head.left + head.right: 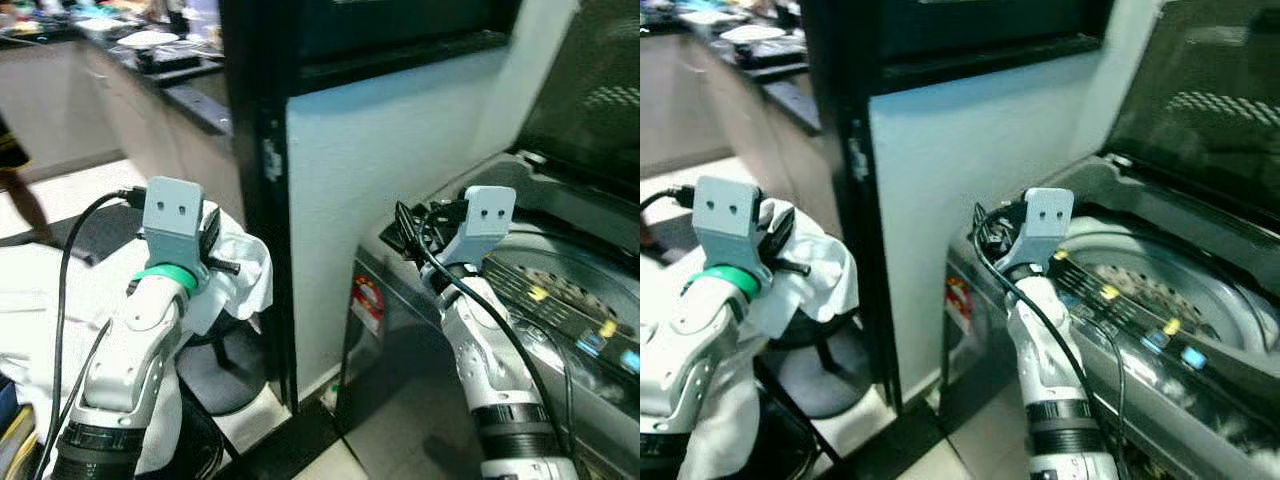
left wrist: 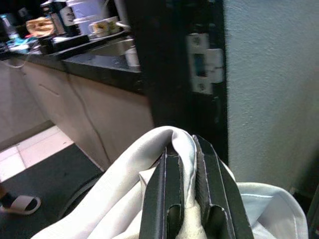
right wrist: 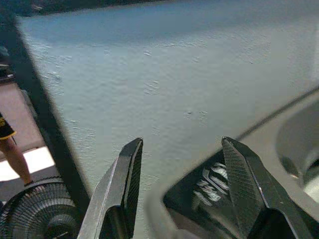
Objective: Clothes washing
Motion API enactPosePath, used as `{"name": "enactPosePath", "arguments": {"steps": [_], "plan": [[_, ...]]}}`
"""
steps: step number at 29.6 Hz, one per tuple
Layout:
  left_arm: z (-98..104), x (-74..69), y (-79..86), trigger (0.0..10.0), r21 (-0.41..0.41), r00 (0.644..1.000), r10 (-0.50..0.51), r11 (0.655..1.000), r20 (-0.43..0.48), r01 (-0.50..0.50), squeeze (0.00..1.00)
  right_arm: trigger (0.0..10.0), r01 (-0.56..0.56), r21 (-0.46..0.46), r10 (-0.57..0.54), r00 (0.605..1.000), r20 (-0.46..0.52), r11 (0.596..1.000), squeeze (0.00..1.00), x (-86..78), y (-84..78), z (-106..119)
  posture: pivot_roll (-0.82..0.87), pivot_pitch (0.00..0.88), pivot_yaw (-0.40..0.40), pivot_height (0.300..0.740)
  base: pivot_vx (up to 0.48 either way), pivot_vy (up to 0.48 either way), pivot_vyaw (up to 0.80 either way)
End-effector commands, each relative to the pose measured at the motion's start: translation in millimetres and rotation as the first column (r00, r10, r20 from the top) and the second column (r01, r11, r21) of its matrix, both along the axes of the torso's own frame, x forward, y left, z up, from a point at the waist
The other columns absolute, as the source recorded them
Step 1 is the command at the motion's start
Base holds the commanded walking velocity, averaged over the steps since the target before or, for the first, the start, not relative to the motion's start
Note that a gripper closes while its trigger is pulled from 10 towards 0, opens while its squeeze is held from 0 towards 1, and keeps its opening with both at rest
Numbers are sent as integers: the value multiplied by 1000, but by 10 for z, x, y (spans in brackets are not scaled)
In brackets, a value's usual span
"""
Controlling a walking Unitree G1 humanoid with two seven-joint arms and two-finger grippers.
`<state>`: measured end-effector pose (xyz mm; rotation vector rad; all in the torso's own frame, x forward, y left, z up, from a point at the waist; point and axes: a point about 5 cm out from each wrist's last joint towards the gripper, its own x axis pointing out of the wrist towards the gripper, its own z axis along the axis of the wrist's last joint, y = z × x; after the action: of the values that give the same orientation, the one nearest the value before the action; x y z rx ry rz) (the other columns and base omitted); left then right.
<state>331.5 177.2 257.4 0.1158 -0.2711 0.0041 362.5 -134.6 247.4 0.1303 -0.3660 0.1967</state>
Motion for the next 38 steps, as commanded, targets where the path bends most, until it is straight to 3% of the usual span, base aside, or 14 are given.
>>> {"name": "enactPosePath", "arguments": {"steps": [1,7,16,24,38], "plan": [[58,-1,-44,10000,-10,1000,-14,1000,24,14,0,10000,17,-8,-17,1000,22,1000,0,26,-73,101,72,39,87,740,0,0,-800],[72,-40,-78,10000,65,998,-35,997,45,32,0,10000,21,0,-21,999,28,1000,0,49,-66,139,76,46,79,740,0,0,-800],[163,-54,-87,10000,58,994,-55,997,99,49,0,10000,6,16,-7,1000,27,1000,0,50,-18,160,73,48,73,740,0,0,-800],[228,-44,-146,10000,49,988,-72,997,133,66,0,10000,6,21,-7,998,70,1000,0,118,-60,374,64,49,50,740,0,0,-800],[222,-90,-124,10000,-16,989,-79,997,123,82,0,10000,-24,20,22,996,83,1000,0,109,16,433,57,51,35,740,0,0,-800]]}}
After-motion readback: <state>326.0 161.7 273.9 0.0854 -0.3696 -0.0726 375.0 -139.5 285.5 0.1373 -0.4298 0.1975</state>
